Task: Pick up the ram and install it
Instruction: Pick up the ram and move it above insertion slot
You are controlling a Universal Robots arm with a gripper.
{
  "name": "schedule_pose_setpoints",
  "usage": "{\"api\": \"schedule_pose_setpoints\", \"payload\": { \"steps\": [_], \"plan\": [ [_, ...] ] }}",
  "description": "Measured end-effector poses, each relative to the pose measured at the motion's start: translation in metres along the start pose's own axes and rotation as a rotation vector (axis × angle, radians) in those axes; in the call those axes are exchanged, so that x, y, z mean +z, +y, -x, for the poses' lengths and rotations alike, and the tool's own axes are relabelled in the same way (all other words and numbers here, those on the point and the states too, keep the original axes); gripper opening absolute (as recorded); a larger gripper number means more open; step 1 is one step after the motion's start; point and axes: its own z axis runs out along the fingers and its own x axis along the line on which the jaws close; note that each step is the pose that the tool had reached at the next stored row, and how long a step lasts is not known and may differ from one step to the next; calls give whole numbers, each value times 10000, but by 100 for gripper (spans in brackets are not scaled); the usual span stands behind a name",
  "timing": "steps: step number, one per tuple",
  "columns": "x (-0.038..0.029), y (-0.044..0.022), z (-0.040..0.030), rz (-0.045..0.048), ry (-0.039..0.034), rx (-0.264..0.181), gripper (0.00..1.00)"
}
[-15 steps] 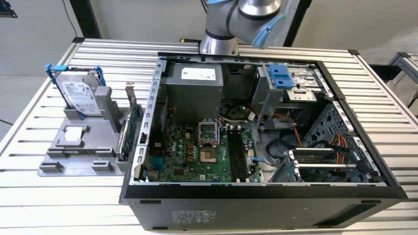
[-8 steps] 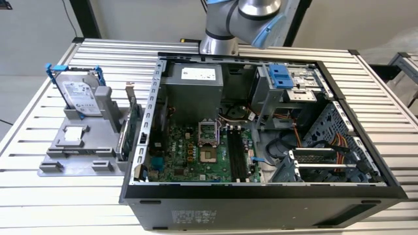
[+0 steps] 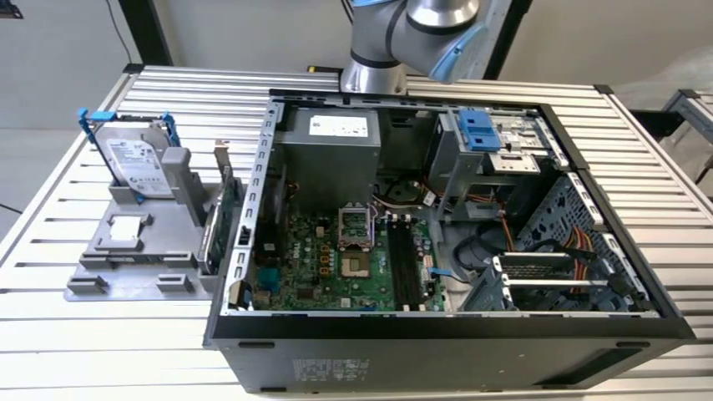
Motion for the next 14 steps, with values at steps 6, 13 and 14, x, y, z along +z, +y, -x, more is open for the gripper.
{"api": "schedule_pose_setpoints", "payload": {
  "steps": [6,13,14],
  "plan": [
    [80,-215,25,-1,19,0,0],
    [151,-536,49,1,20,0,0],
    [160,-580,51,1,19,0,0]
  ]
}}
